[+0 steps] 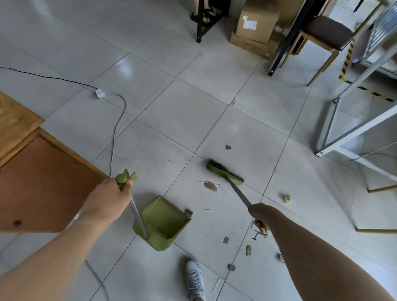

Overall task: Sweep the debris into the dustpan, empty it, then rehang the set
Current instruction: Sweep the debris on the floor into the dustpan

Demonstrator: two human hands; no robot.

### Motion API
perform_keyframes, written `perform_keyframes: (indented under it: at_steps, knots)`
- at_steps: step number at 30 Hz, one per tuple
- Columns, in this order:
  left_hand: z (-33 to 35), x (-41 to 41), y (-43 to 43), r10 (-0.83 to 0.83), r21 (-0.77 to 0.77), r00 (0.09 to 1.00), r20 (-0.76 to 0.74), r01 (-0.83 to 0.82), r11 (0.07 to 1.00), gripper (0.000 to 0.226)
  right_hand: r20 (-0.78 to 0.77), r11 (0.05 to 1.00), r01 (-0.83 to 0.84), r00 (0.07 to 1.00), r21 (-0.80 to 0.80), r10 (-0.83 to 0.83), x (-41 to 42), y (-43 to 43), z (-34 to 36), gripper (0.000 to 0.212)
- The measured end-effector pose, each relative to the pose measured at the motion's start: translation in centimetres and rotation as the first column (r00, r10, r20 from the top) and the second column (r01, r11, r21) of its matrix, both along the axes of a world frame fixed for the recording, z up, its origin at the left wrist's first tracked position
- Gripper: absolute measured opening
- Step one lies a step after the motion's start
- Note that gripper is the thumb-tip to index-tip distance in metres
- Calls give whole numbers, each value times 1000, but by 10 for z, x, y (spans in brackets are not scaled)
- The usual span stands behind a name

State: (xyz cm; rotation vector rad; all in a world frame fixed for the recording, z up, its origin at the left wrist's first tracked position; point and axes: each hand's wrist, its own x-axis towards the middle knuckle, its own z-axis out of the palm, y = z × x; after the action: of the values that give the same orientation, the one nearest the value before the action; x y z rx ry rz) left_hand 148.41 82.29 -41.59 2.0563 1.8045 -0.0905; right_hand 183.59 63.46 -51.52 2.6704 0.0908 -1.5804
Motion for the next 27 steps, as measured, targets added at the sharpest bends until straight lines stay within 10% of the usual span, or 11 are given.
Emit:
perform_keyframes:
  at_steps: [12,27]
  knots:
    - [4,-86,-58,-131,62,991,-40,133,989,45,-76,997,17,997,75,-12,-110,-85,40,19]
    - [17,-72,-75,-84,23,996,-25,84,996,41,69,948,69,993,310,-95,-30,-40,81,10]
